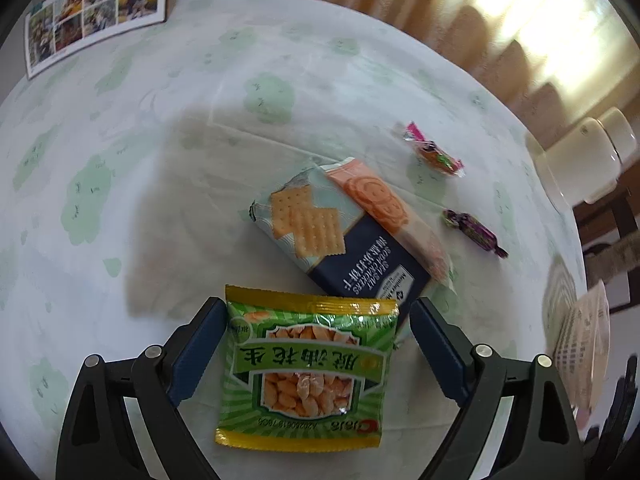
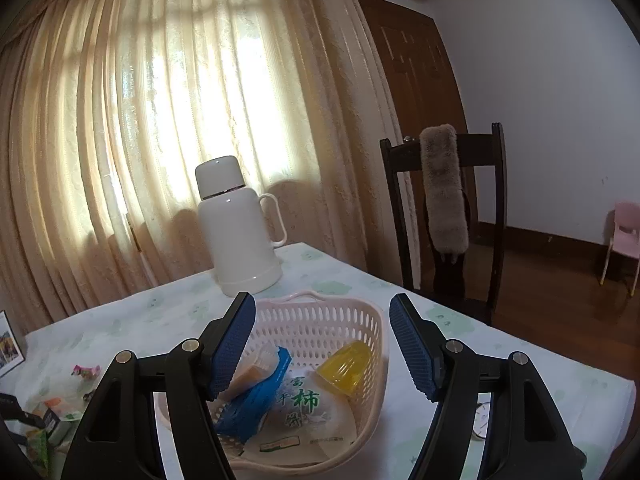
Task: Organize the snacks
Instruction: 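Grasp the green peanut bag with the left tool and lift it, then grasp the small silver-wrapped candy with the right tool while the left tool holds the peanut bag, then carry the silver candy into the basket and open the right tool while the left tool holds the peanut bag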
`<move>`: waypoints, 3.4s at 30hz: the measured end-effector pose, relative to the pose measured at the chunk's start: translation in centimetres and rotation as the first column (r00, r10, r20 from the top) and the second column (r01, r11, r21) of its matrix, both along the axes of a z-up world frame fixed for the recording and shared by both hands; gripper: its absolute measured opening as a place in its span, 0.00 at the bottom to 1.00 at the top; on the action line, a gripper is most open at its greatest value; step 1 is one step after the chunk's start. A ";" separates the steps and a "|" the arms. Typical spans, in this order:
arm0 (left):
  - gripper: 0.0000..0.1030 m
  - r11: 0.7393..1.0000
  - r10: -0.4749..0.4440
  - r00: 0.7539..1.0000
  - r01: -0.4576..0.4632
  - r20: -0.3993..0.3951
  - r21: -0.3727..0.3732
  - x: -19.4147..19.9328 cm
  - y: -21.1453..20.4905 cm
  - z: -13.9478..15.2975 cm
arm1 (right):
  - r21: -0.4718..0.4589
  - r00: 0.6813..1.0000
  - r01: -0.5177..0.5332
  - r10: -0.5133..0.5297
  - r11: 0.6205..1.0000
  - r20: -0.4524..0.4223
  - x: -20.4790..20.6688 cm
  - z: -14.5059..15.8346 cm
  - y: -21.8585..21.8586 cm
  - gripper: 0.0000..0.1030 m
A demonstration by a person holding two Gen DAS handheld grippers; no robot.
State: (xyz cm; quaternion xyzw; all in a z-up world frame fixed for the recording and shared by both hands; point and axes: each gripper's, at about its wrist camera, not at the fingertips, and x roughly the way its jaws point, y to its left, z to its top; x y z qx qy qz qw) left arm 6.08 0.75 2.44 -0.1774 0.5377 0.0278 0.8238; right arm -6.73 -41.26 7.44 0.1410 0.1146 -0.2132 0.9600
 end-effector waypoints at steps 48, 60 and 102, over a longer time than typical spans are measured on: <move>0.75 0.949 -0.213 0.926 0.120 0.311 0.291 -4.4 0.1 4.3 | 0.190 0.619 -0.701 0.719 0.687 -0.316 6.2 -3.1 19.6 0.69; 0.75 0.958 -0.190 0.932 0.108 0.307 0.266 -3.8 1.2 3.4 | 0.226 0.470 -0.764 0.761 0.605 -0.448 8.9 -5.5 25.8 0.68; 0.75 0.900 -0.270 0.917 0.133 0.294 0.415 -4.4 -2.1 4.3 | 0.133 0.733 -0.605 0.614 0.785 -0.293 6.5 -0.4 17.0 0.44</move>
